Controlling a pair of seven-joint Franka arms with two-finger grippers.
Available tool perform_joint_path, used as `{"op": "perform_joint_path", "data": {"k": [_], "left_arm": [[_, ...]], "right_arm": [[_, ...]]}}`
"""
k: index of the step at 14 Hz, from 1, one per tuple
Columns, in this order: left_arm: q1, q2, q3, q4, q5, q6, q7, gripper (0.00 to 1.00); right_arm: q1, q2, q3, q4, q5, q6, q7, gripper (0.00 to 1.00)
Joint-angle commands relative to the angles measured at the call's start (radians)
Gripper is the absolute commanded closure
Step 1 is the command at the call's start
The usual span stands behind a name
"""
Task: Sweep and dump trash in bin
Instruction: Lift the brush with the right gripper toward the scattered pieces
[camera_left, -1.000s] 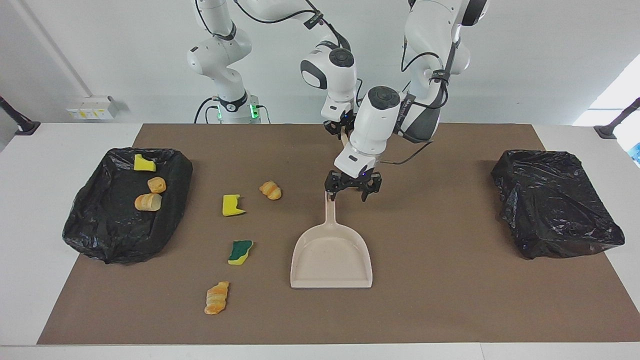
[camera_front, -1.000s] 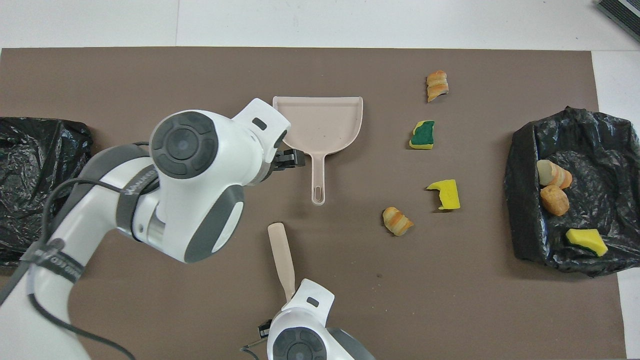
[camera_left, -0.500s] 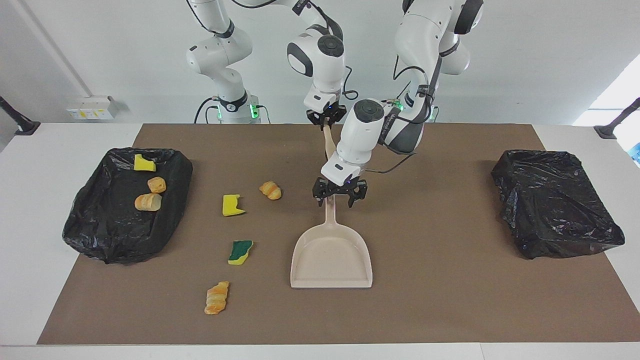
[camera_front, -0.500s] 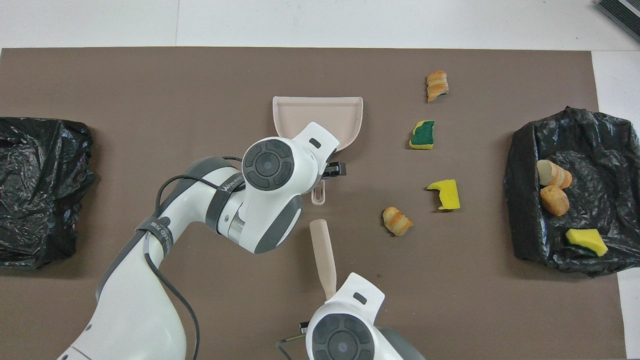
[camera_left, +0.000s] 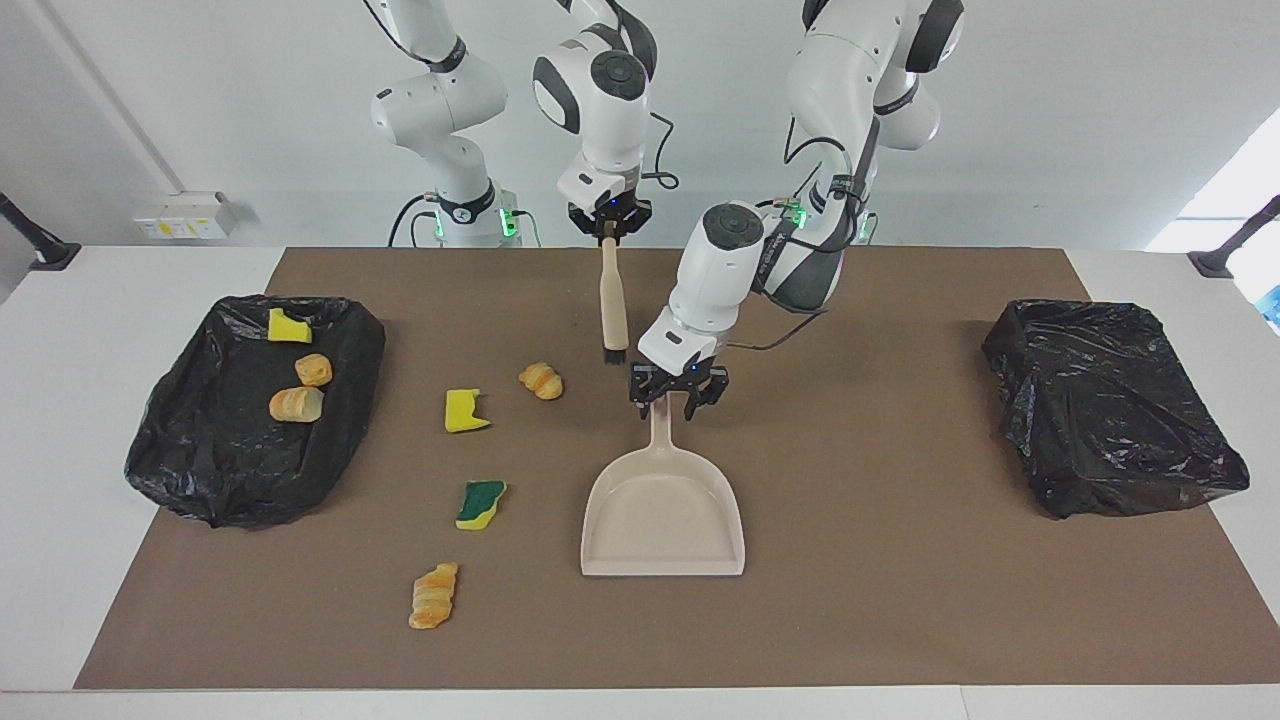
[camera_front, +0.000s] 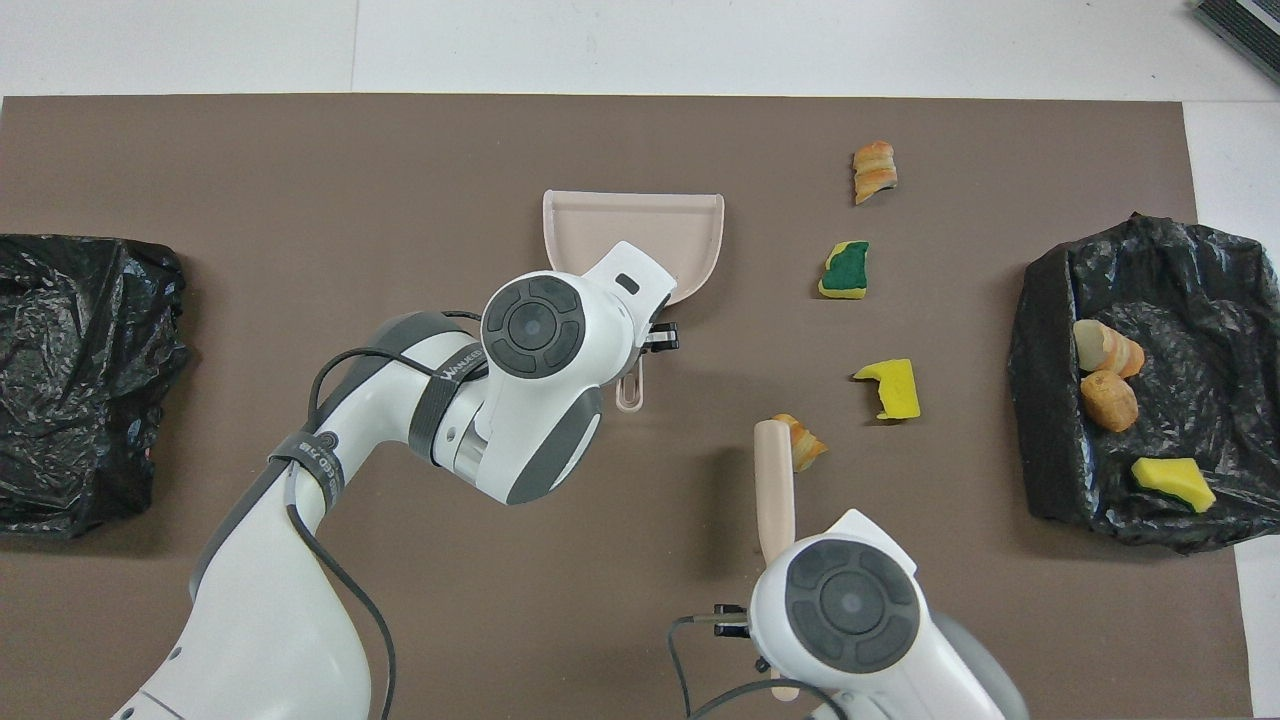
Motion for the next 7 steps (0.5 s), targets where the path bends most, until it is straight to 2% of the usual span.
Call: {"op": "perform_joint_path", "data": {"k": [1, 3, 5, 7], "left_arm": [[-0.004, -0.004, 0.011, 0.012, -0.001, -0.054, 0.039, 1.00], [0.022, -0.039, 0.016, 0.015, -0.001, -0.155, 0.153, 1.00], [0.076, -0.082, 0.014, 0.015, -0.001, -0.265, 0.382, 1.00], [0.117, -0.110, 0.016, 0.016, -0.001, -0.338, 0.571, 1.00]], "right_arm": [[-0.144, -0.020, 0.008, -0.013, -0.057, -0.020, -0.118, 1.00], [-0.227, -0.011, 0.008, -0.009, -0.115, 0.000, -0.242, 1.00], [-0.283, 0.029, 0.008, 0.016, -0.147, 0.061, -0.321, 1.00], [-0.344, 0.102, 0.008, 0.086, -0.178, 0.110, -0.425, 1.00]]}}
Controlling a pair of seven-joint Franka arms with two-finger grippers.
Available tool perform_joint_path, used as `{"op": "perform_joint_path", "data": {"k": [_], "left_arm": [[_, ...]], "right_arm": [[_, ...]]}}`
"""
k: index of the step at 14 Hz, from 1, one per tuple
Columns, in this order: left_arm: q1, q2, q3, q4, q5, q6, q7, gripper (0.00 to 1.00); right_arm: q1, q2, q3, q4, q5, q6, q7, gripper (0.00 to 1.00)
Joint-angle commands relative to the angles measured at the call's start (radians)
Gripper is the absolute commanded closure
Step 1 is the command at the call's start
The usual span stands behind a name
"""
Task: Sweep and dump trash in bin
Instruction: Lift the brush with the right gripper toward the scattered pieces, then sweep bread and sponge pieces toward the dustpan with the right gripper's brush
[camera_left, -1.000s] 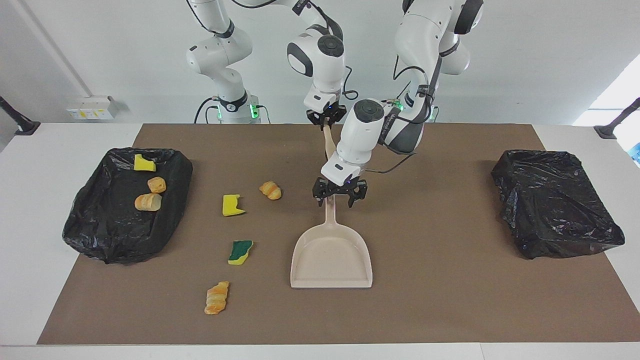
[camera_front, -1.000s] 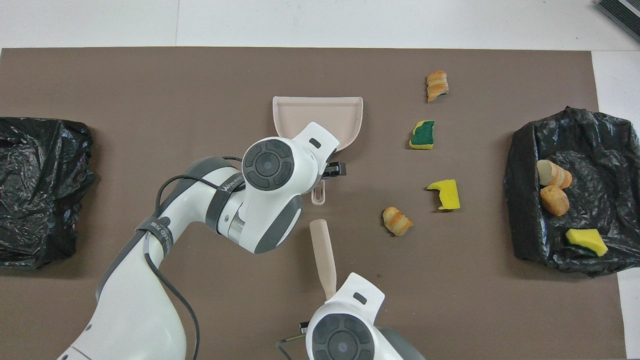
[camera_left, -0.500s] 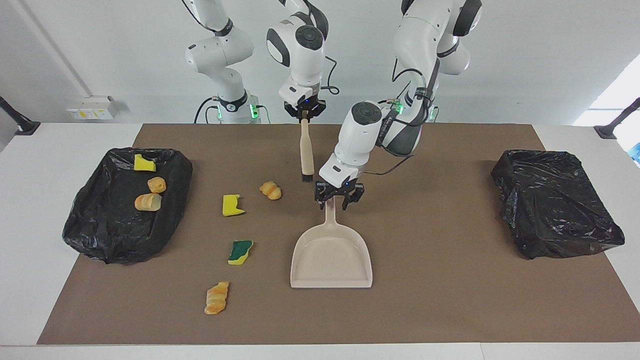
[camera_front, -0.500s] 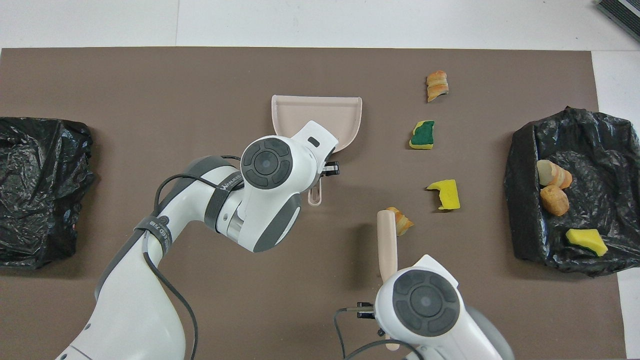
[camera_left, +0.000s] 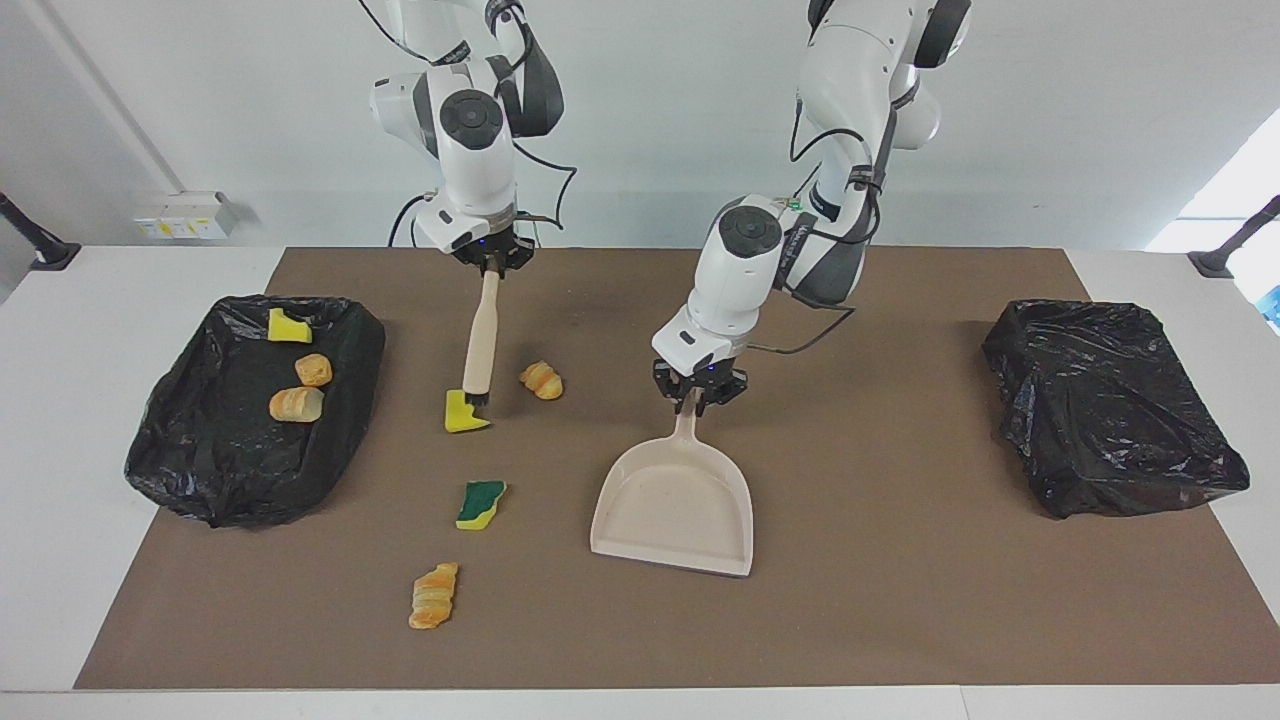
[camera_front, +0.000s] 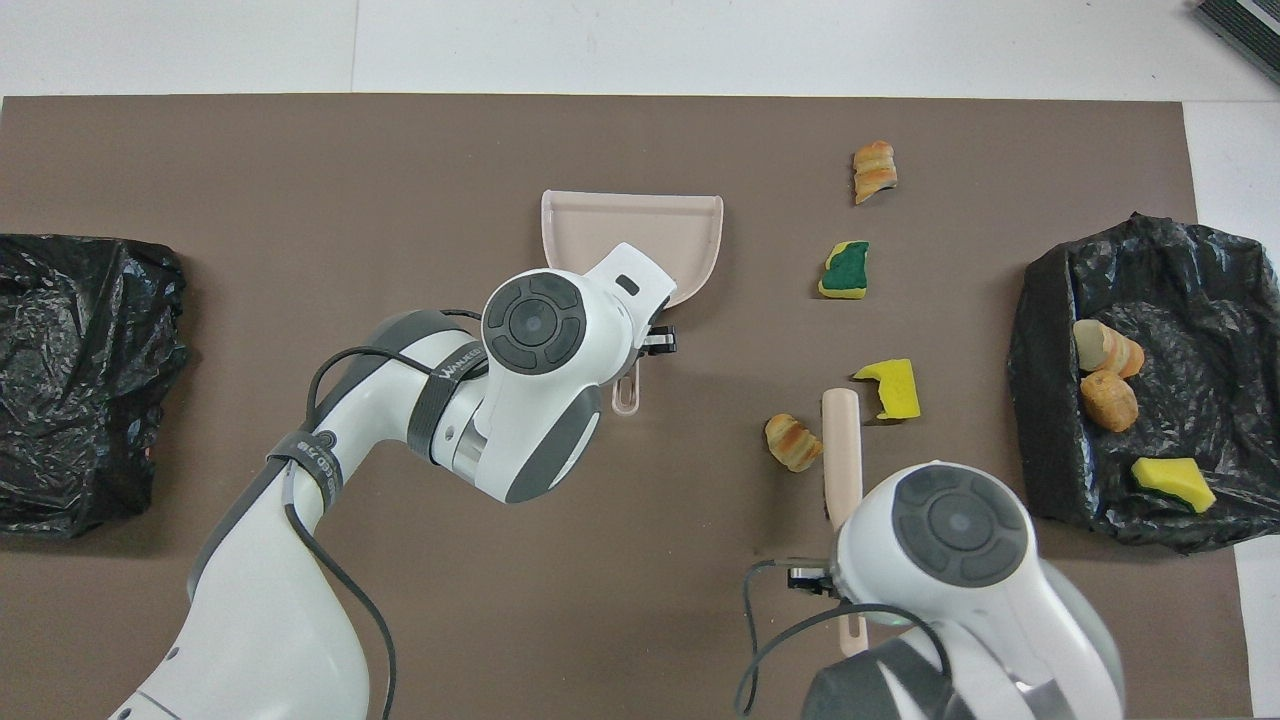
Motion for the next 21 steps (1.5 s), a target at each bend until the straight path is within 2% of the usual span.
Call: {"op": "perform_joint_path", "data": {"k": [1, 4, 7, 9, 13, 16, 18, 20, 21], "left_arm": [[0.060, -0.060, -0.003, -0.016, -0.002, -0.094, 0.212, 1.00], [0.135, -0.106, -0.003, -0.017, -0.002, -0.175, 0.424, 1.00], [0.184, -0.141, -0.003, -0.034, -0.002, -0.263, 0.738, 1.00], [0.186, -0.192, -0.003, -0.130, -0.002, -0.242, 0.838, 1.00], [0.142, -0.268, -0.006, -0.316, -0.003, -0.059, 0.897, 1.00], [0.132, -0.284, -0.006, -0.364, -0.005, -0.039, 0.885, 1.00], [0.115, -0.290, -0.006, -0.404, -0.005, -0.024, 0.853, 1.00], [0.112, -0.290, -0.006, -0.409, -0.006, -0.013, 0.830, 1.00], [0.115, -0.289, -0.006, -0.405, -0.008, -0.014, 0.828, 0.91]], "right_arm": [[-0.083, 0.113, 0.013, 0.118, -0.056, 0.053, -0.135, 1.00], [-0.160, 0.248, 0.011, 0.263, -0.101, 0.116, -0.284, 1.00], [-0.183, 0.402, 0.013, 0.452, -0.237, 0.129, -0.342, 1.00], [-0.197, 0.495, 0.013, 0.537, -0.257, 0.136, -0.373, 1.00], [-0.220, 0.656, 0.008, 0.684, -0.309, 0.202, -0.431, 1.00], [-0.224, 0.775, 0.010, 0.773, -0.400, 0.248, -0.447, 1.00], [-0.228, 0.812, 0.011, 0.778, -0.417, 0.277, -0.450, 1.00], [-0.203, 0.806, 0.013, 0.776, -0.403, 0.256, -0.450, 1.00], [-0.194, 0.804, 0.017, 0.769, -0.400, 0.259, -0.453, 1.00]]}}
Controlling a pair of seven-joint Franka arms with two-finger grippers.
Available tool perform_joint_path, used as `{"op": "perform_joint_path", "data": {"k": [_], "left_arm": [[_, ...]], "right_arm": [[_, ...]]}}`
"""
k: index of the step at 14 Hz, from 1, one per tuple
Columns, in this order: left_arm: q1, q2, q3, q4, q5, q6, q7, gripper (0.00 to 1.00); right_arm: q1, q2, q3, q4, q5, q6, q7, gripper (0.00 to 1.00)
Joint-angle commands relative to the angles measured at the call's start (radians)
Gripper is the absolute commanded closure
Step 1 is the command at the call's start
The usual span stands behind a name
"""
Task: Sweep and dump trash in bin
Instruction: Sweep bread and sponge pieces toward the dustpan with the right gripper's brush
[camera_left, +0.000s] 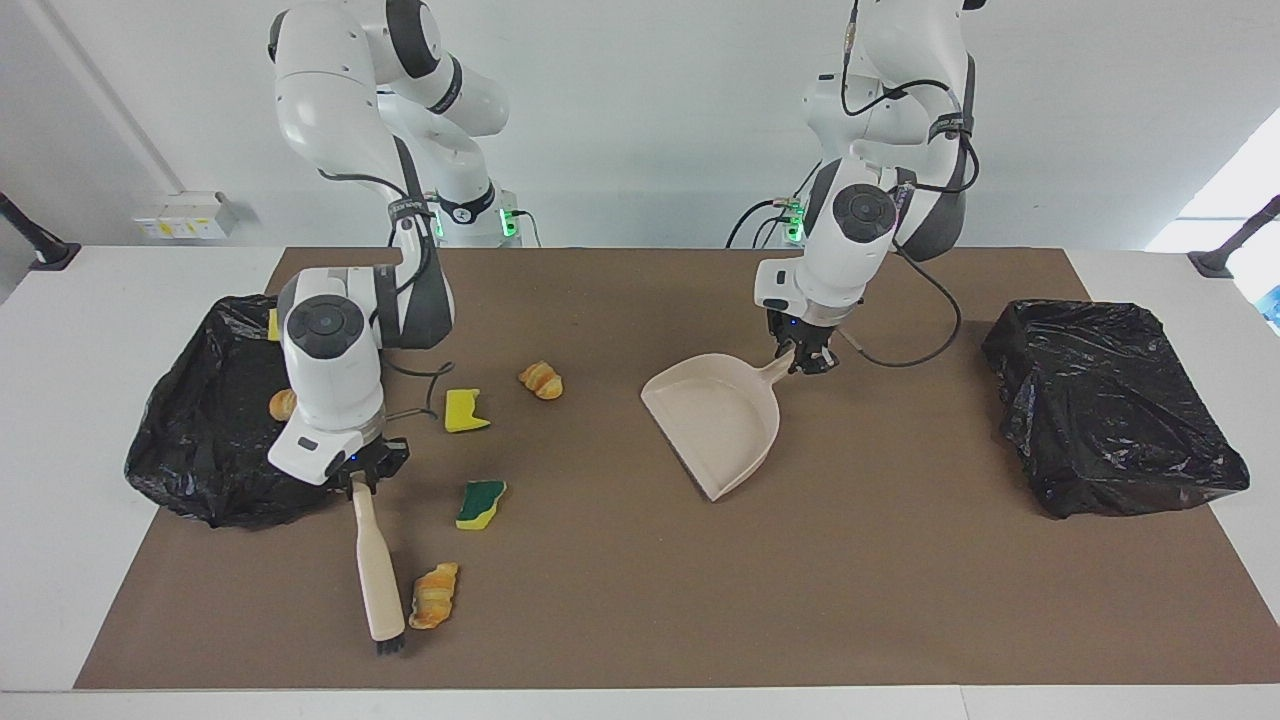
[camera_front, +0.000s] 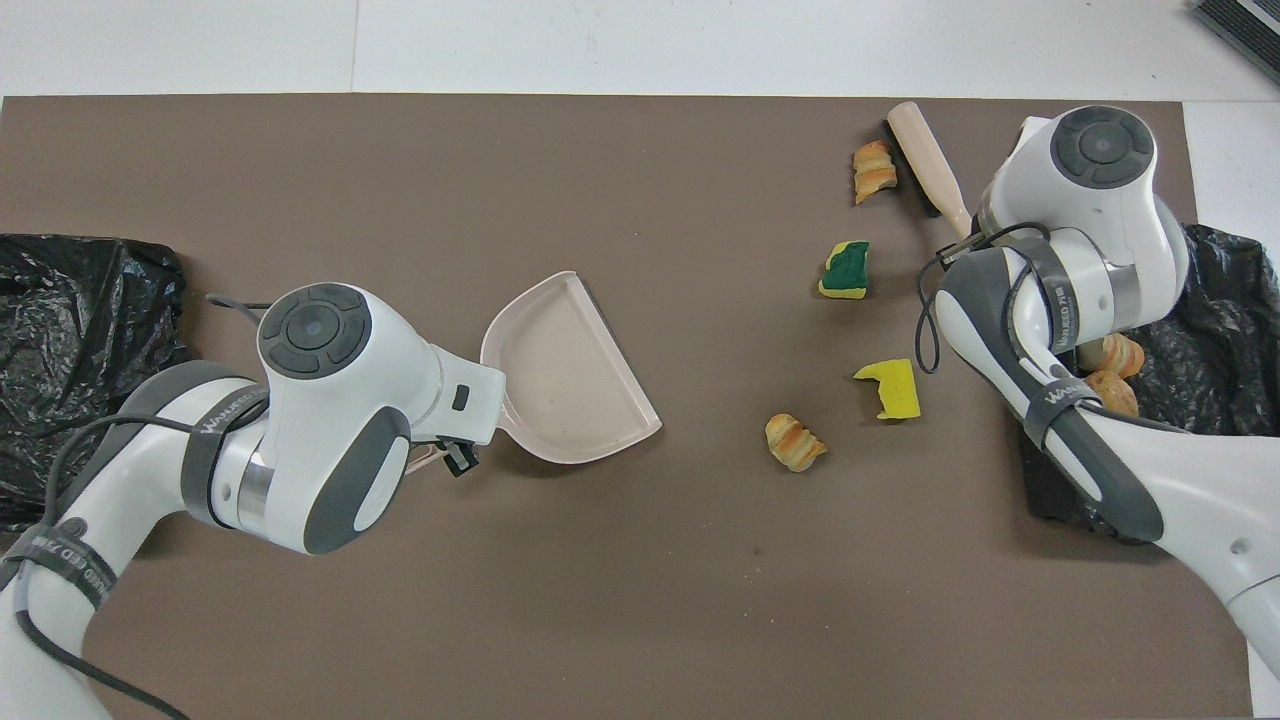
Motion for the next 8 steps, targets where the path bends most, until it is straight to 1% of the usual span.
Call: {"op": "perform_joint_path", "data": {"k": [1, 2, 3, 5, 6, 7, 8], "left_arm": [[-0.013, -0.038, 0.011, -0.040, -0.008, 0.025, -0.017, 0.79], [-0.017, -0.040, 0.011, -0.041, -0.008, 0.025, -0.018, 0.77], [-0.019, -0.041, 0.011, -0.044, -0.008, 0.020, -0.017, 0.71], [-0.023, -0.047, 0.011, -0.052, -0.008, 0.020, -0.018, 0.66], [-0.025, -0.050, 0.011, -0.060, -0.009, 0.023, -0.031, 0.64], [-0.025, -0.059, 0.011, -0.073, -0.009, 0.029, -0.052, 0.58], [-0.025, -0.061, 0.011, -0.077, -0.009, 0.030, -0.090, 0.41]], "right_arm": [[0.017, -0.003, 0.022, 0.009, 0.000, -0.011, -0.049, 1.00], [0.018, -0.009, 0.048, -0.012, 0.009, -0.011, -0.087, 1.00], [0.017, -0.023, 0.062, -0.037, 0.011, -0.014, -0.118, 1.00], [0.005, -0.052, 0.103, -0.098, 0.078, -0.015, -0.167, 1.00], [0.006, -0.069, 0.108, -0.126, 0.112, -0.015, -0.214, 1.00], [0.008, -0.084, 0.115, -0.155, 0.136, -0.017, -0.265, 1.00], [0.009, -0.102, 0.126, -0.187, 0.165, -0.017, -0.297, 1.00]]}}
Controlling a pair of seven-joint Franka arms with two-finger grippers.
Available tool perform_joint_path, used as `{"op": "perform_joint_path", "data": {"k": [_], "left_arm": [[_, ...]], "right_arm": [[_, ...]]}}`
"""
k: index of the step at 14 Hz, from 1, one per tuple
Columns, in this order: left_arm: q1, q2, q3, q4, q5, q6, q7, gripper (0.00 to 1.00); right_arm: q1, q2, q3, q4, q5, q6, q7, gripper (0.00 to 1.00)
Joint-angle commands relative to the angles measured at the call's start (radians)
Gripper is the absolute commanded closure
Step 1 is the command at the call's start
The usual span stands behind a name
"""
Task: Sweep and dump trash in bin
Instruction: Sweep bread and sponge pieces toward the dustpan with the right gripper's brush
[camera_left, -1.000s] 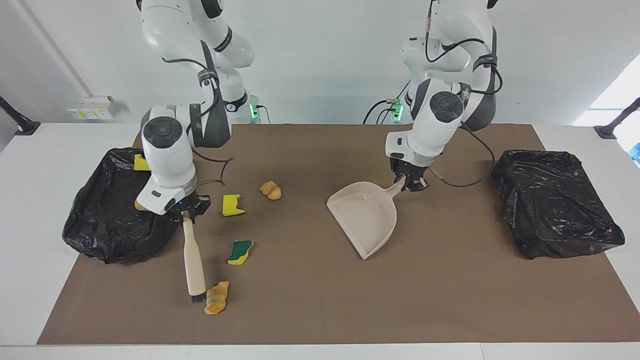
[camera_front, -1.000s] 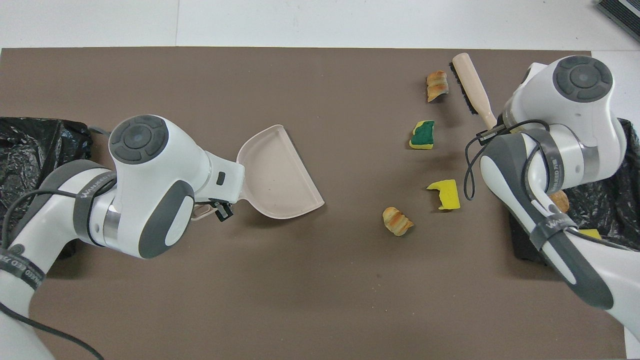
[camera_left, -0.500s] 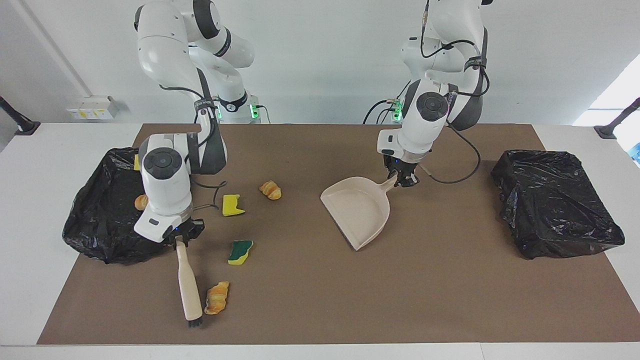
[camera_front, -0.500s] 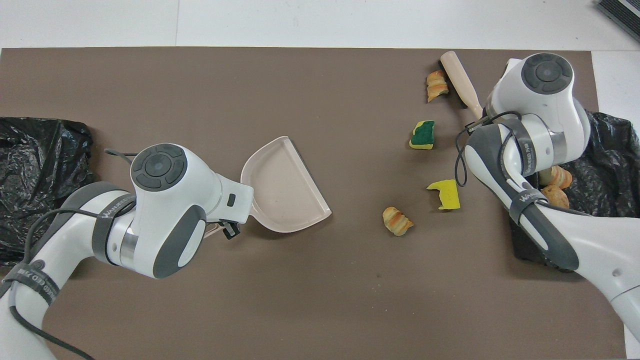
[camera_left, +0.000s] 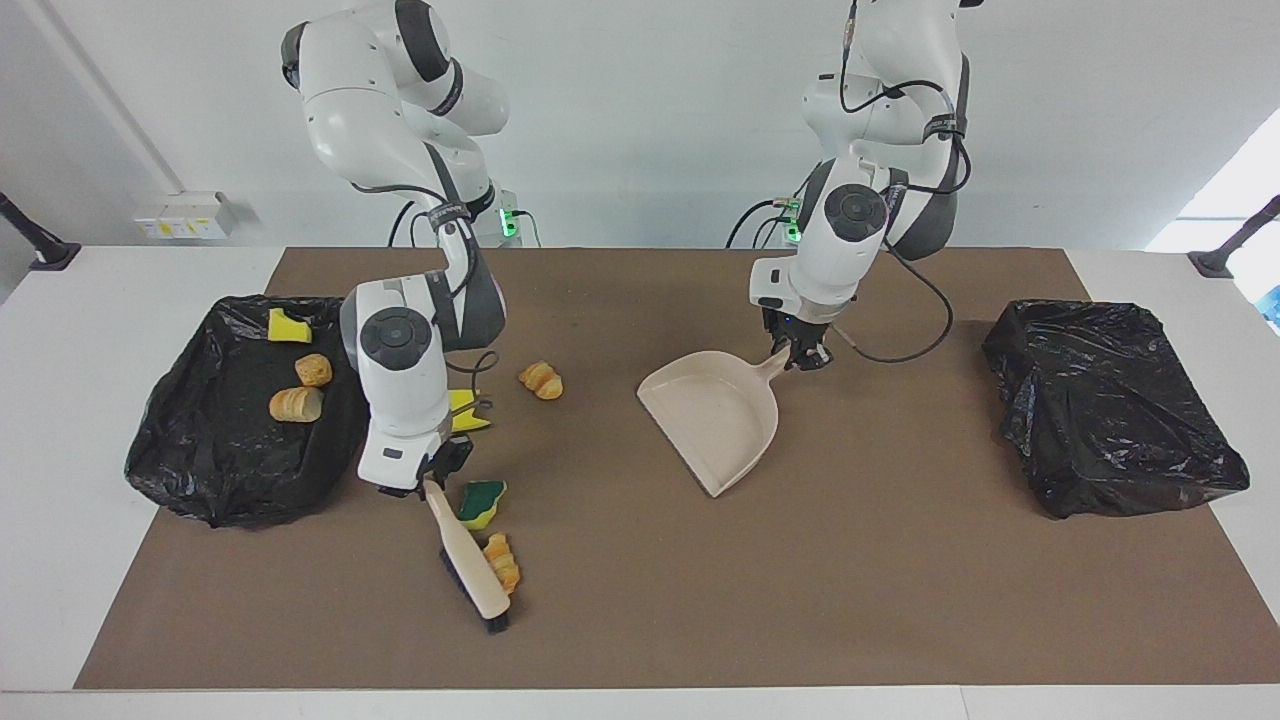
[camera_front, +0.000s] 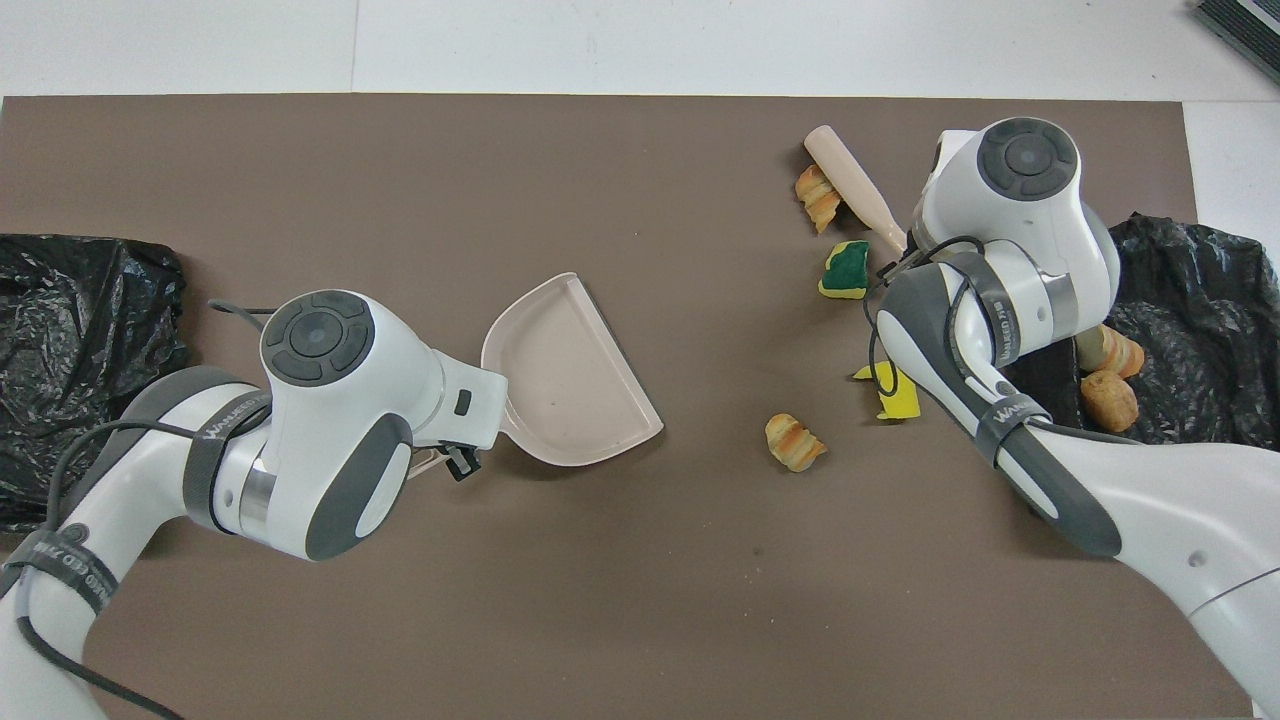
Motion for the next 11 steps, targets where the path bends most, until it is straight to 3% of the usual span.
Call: {"op": "perform_joint_path", "data": {"k": [1, 6, 8, 11], "left_arm": [[-0.018, -0.051, 0.011, -0.064, -0.008, 0.030, -0.100, 0.32], [-0.013, -0.080, 0.011, -0.126, -0.008, 0.070, -0.115, 0.32], [-0.017, -0.074, 0.011, -0.150, -0.007, 0.106, -0.115, 0.37], [-0.019, -0.062, 0.011, -0.136, -0.007, 0.086, -0.117, 0.53]], "right_arm": [[-0.009, -0.083, 0.037, -0.132, 0.082, -0.013, -0.096, 1.00], [-0.004, -0.141, 0.150, -0.231, 0.132, -0.044, -0.060, 1.00], [-0.003, -0.167, 0.181, -0.271, 0.135, -0.050, -0.011, 1.00], [0.022, -0.220, 0.189, -0.301, 0.138, -0.088, 0.010, 1.00]]}}
